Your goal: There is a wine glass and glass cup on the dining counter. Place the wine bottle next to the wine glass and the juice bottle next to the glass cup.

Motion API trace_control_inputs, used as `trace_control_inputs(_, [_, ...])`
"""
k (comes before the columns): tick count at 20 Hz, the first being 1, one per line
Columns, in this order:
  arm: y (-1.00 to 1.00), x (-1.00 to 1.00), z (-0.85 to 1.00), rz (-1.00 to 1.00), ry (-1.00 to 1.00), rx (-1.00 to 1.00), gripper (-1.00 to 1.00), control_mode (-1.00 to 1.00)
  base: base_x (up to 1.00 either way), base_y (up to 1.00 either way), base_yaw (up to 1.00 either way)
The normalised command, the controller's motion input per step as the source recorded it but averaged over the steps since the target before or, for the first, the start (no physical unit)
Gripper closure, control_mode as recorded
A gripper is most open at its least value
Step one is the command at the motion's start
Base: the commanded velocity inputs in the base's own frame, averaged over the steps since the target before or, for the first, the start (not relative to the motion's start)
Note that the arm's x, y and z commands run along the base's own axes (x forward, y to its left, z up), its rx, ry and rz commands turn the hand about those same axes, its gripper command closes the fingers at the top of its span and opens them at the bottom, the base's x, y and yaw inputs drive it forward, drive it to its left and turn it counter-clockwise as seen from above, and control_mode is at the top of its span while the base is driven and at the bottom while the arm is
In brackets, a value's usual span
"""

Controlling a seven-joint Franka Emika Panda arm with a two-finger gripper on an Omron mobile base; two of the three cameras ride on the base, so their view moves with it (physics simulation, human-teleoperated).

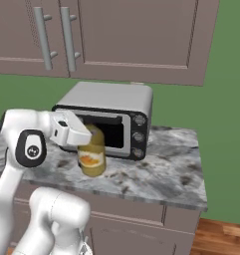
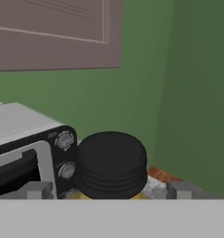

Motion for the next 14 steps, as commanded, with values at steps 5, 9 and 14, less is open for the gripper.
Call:
trace_control_inputs(5, [0.19, -0.16, 0.10, 0.00, -0.04, 0.00, 1.00, -1.00, 0.00, 0.00, 0.00])
trace_control_inputs(9, [0.03, -0.06, 0.00, 0.00, 0.00, 0.00, 1.00, -1.00, 0.00, 0.00, 0.00])
trace_control_inputs(14, [0.00, 0.00, 0.00, 0.00, 0.00, 0.00, 1.00, -1.00, 0.00, 0.00, 0.00])
